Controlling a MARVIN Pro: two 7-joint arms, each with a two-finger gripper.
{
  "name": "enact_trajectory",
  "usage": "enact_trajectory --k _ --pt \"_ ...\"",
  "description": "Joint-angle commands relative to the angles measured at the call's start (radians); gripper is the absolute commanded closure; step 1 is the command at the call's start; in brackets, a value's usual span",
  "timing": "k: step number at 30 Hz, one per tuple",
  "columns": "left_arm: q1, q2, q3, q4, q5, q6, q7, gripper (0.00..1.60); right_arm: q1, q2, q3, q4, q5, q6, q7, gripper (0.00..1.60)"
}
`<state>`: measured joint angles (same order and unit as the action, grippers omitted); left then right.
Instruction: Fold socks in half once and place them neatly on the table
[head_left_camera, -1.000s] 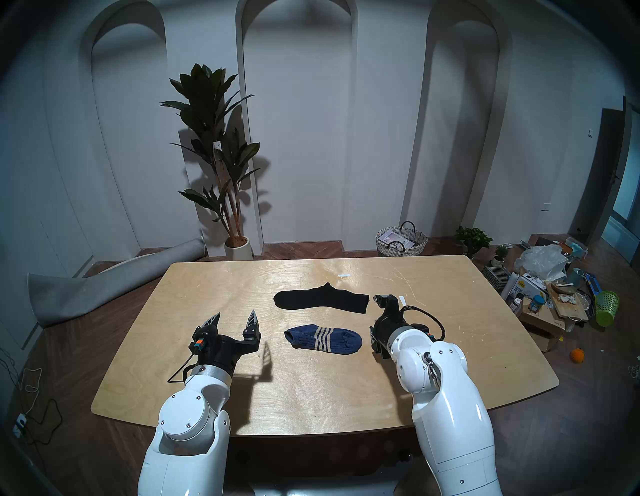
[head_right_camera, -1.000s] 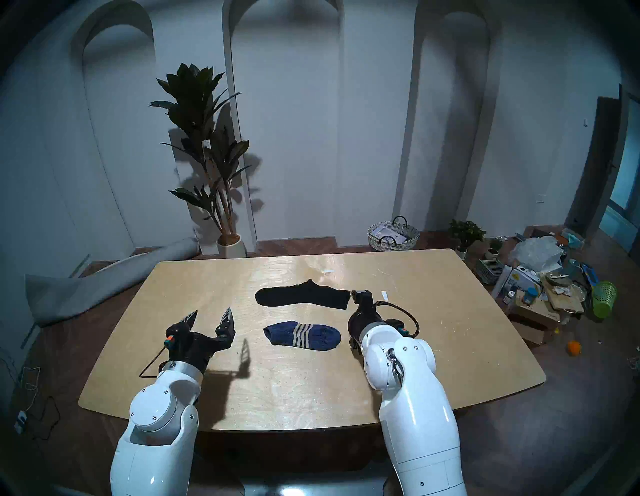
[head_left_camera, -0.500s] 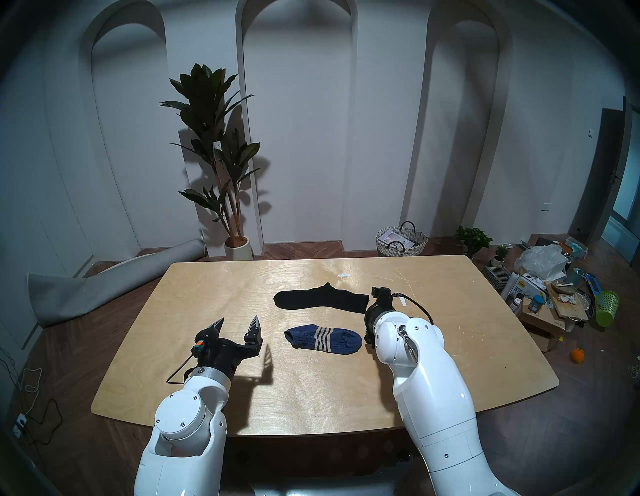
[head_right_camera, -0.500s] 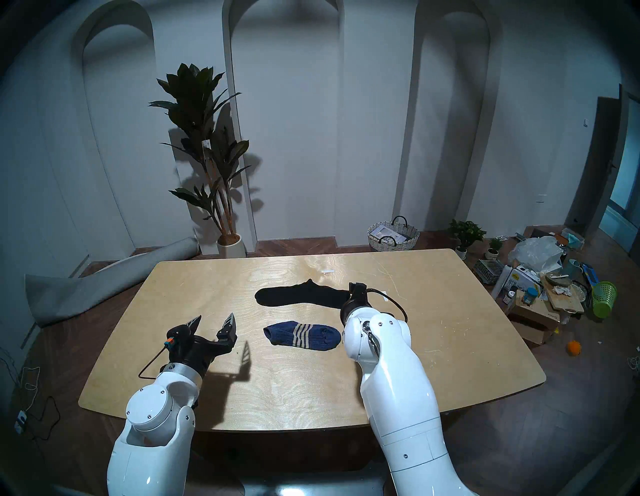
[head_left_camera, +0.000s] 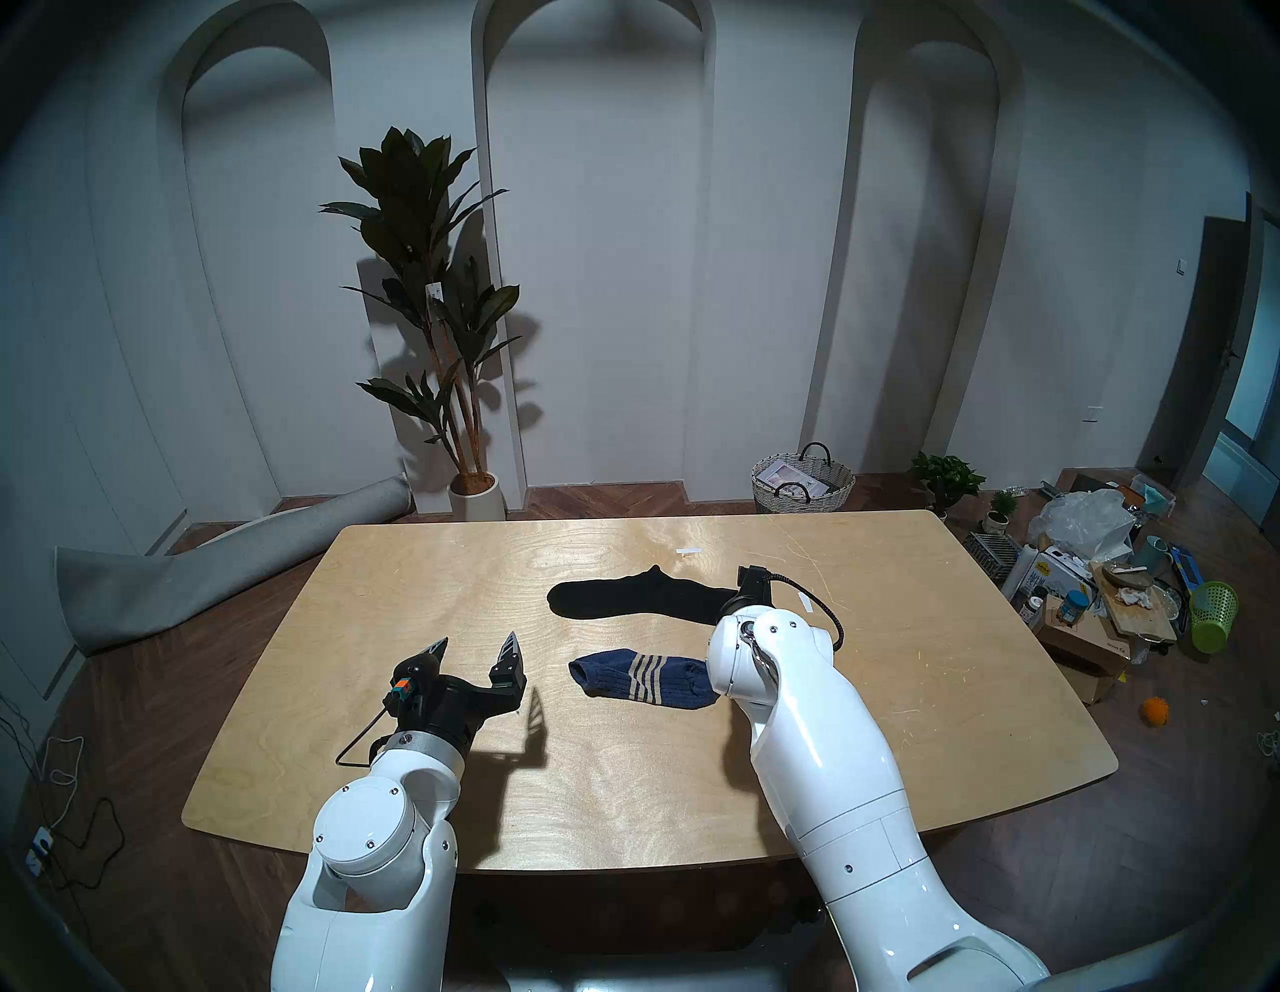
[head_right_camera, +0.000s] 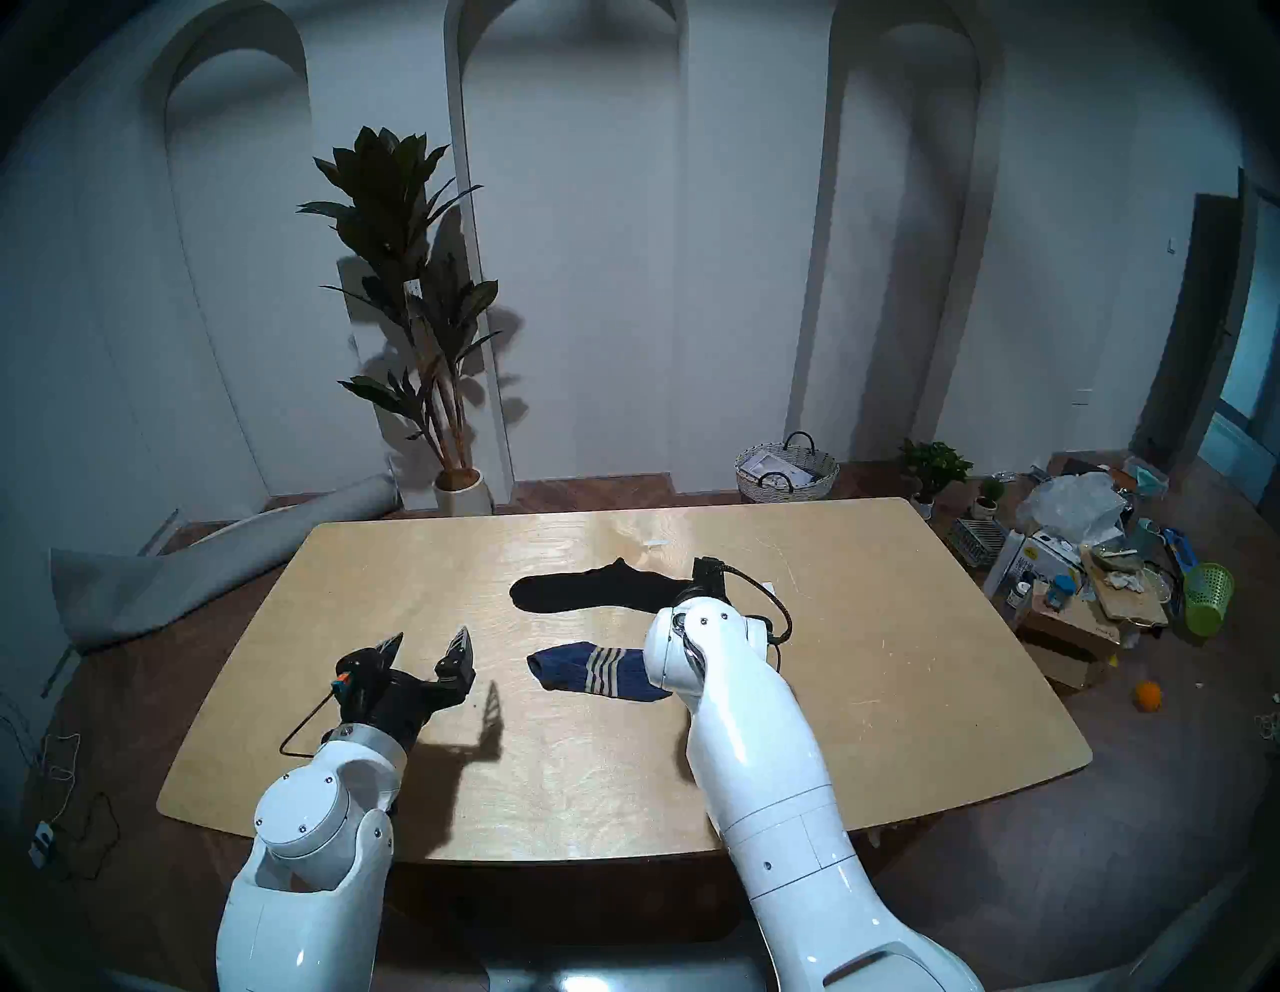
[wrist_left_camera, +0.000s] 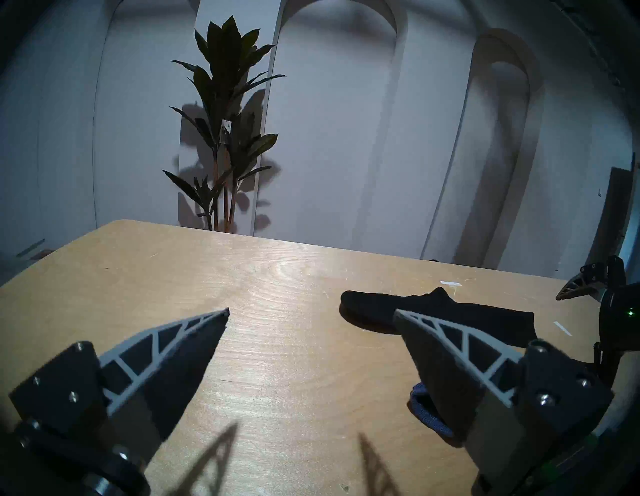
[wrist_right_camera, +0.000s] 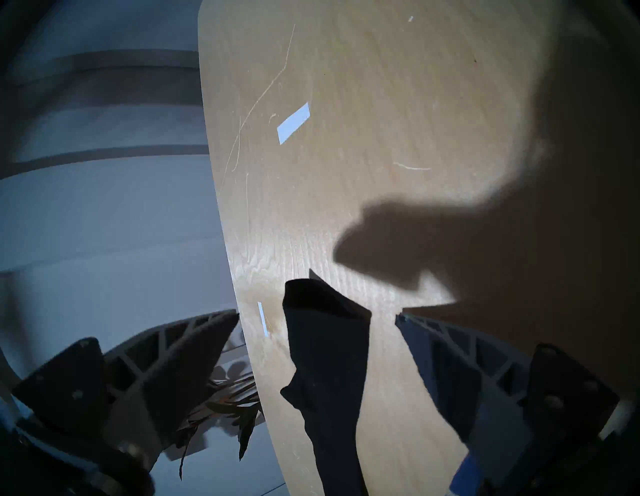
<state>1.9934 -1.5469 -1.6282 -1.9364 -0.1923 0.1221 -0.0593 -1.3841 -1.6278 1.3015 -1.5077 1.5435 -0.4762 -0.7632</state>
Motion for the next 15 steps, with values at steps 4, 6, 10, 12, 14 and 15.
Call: enact_trajectory --k 4,6,10,12,14,15 --pt "-0.016 -0.006 0.004 -0.024 0.007 -0.004 0.014 0.00 0.096 -0.024 -0.012 0.049 -0.032 -0.028 -0.034 0.00" --pt "-0.018 -0.009 0.004 -0.022 0.007 -0.004 0.021 0.00 0.102 -0.023 -0.017 0.063 -0.033 -0.026 -0.025 0.00" --pt "-0.019 -0.010 0.005 -0.020 0.008 -0.005 0.026 0.00 0.106 -0.017 -0.026 0.074 -0.035 -0.019 -0.002 0.00" --pt "-0.021 -0.011 0.005 -0.018 0.008 -0.005 0.029 0.00 0.113 -0.020 -0.027 0.083 -0.033 -0.019 0.000 0.00" --pt "-0.024 -0.012 0.005 -0.015 0.008 -0.004 0.032 0.00 0.123 -0.021 -0.029 0.099 -0.035 -0.022 0.001 0.00" --pt "-0.024 -0.013 0.006 -0.014 0.008 -0.004 0.034 0.00 0.130 -0.022 -0.029 0.110 -0.037 -0.025 0.000 0.00"
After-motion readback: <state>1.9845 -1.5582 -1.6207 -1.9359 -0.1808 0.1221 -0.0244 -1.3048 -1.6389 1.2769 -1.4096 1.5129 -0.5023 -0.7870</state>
